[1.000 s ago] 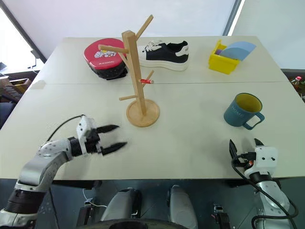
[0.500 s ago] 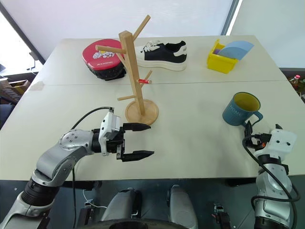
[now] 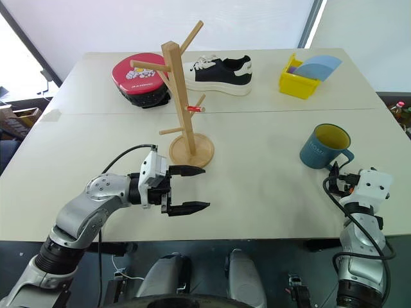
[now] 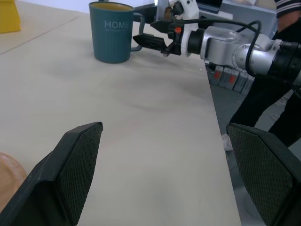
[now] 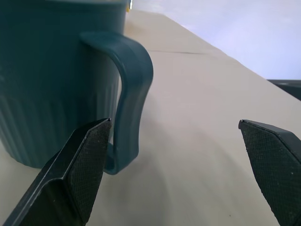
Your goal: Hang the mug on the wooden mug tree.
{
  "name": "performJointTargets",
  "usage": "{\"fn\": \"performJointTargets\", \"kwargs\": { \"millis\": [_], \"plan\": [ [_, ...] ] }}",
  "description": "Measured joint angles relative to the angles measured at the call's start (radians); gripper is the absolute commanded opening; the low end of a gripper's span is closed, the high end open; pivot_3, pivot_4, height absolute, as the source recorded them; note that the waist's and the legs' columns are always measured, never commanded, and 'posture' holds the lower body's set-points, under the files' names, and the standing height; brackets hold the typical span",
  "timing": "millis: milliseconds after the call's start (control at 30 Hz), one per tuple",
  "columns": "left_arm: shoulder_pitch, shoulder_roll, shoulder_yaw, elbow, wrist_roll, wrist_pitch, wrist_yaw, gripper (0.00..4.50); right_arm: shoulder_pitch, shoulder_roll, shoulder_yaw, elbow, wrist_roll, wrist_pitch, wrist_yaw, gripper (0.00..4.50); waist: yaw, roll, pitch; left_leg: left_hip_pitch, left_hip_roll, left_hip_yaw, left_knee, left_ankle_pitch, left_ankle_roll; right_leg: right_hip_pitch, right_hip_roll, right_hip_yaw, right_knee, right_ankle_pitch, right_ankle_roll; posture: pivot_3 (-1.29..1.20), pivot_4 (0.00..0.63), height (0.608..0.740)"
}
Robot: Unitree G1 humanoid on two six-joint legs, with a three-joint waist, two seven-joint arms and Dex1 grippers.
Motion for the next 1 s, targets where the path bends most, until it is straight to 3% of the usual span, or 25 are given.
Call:
{"fn": "performJointTargets", "kwargs": {
  "millis": [233, 267, 333, 567, 833, 1000],
  "plan": [
    [0.001, -0.002, 0.0, 0.0, 0.007, -0.006, -0.001, 4.5, -0.046, 0.0, 0.009, 0.048, 0.001, 0.004, -0.002, 4.45, -0.001, 0.0, 0.0, 0.0, 0.0, 0.0, 0.003, 0.0, 0.0, 0.0, 0.0, 0.0, 0.004, 0.0, 0.0, 0.0, 0.15, 0.735],
    [0.001, -0.003, 0.0, 0.0, 0.007, -0.007, -0.001, 4.5, -0.053, 0.0, 0.01, 0.053, 0.002, 0.007, -0.001, 4.22, -0.001, 0.0, 0.0, 0.0, 0.0, 0.0, 0.004, 0.0, 0.0, 0.0, 0.0, 0.0, 0.005, -0.001, -0.001, 0.0, 0.15, 0.735],
    [0.001, -0.003, 0.0, 0.0, 0.007, -0.007, -0.001, 4.5, -0.061, 0.0, 0.01, 0.056, 0.004, 0.014, 0.004, 3.68, -0.001, 0.0, 0.0, 0.0, 0.0, 0.0, 0.006, 0.0, 0.0, 0.0, 0.0, 0.0, 0.007, -0.001, -0.001, 0.0, 0.15, 0.735],
    [0.005, -0.003, 0.0, 0.0, 0.011, -0.009, 0.003, 4.5, -0.075, 0.016, 0.037, 0.065, 0.035, 0.026, 0.05, 0.02, -0.001, 0.0, 0.0, 0.0, 0.0, 0.0, 0.009, 0.001, 0.001, 0.0, 0.001, 0.001, 0.009, -0.001, -0.001, 0.0, 0.15, 0.735],
    [0.005, 0.004, 0.012, 0.031, 0.031, -0.03, 0.02, 4.5, -0.055, 0.031, 0.083, -0.005, 0.044, 0.072, 0.071, 0.02, -0.003, 0.0, 0.0, 0.0, 0.001, 0.0, 0.009, 0.001, 0.001, 0.0, 0.001, 0.001, 0.009, -0.001, -0.001, 0.0, 0.15, 0.735],
    [0.013, 0.029, 0.053, 0.043, 0.03, -0.039, 0.024, 4.5, 0.016, -0.057, 0.259, -0.233, -0.064, 0.12, 0.168, 0.02, -0.006, 0.001, 0.001, 0.0, 0.001, 0.0, 0.009, 0.001, 0.001, -0.002, 0.001, 0.001, 0.009, -0.001, -0.001, 0.0, 0.15, 0.735]
  ]
}}
